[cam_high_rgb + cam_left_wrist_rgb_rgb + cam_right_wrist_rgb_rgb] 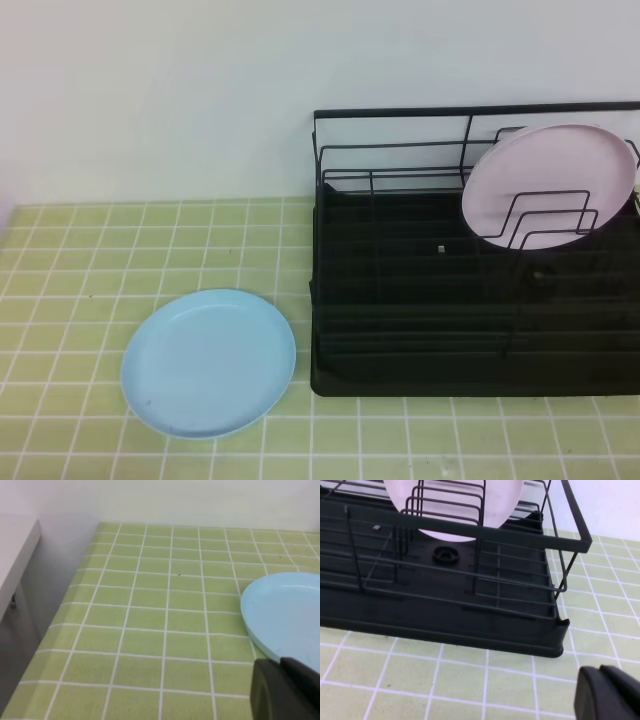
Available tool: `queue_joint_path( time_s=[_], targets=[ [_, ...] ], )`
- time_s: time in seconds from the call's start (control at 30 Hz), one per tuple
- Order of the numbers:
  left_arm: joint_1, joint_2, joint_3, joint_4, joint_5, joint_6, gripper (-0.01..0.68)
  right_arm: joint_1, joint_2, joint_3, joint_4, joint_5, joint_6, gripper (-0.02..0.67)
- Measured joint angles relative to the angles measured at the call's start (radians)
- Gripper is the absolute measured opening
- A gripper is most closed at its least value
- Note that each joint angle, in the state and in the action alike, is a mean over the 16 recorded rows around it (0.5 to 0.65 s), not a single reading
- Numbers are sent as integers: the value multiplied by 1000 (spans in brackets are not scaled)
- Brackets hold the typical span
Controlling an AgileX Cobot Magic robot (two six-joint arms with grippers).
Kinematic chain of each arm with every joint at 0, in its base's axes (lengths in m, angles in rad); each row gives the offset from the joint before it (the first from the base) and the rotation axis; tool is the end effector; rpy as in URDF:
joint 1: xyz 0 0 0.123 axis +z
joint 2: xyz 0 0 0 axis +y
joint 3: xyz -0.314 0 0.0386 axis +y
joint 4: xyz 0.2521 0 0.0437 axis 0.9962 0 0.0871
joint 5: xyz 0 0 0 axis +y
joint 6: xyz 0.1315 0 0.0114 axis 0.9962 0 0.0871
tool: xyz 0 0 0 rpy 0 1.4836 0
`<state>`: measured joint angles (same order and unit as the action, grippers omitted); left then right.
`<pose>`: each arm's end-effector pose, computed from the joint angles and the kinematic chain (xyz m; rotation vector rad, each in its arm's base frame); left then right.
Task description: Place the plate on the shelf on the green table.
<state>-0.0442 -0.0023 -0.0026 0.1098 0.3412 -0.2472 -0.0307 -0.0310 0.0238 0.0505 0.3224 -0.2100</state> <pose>0.0658 0.0019 0.1734 -0.1164 1.8152 -0.0997 0.0653 0.0001 0.1675 -0.1296 1.7954 -0.1234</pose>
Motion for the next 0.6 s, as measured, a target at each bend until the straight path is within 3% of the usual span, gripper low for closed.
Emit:
queue_joint_path(
  time_s=[0.6],
  targets=[
    [0, 0, 0, 0, -1, 0, -2, 0, 0, 0, 0, 0, 0, -4]
  ],
)
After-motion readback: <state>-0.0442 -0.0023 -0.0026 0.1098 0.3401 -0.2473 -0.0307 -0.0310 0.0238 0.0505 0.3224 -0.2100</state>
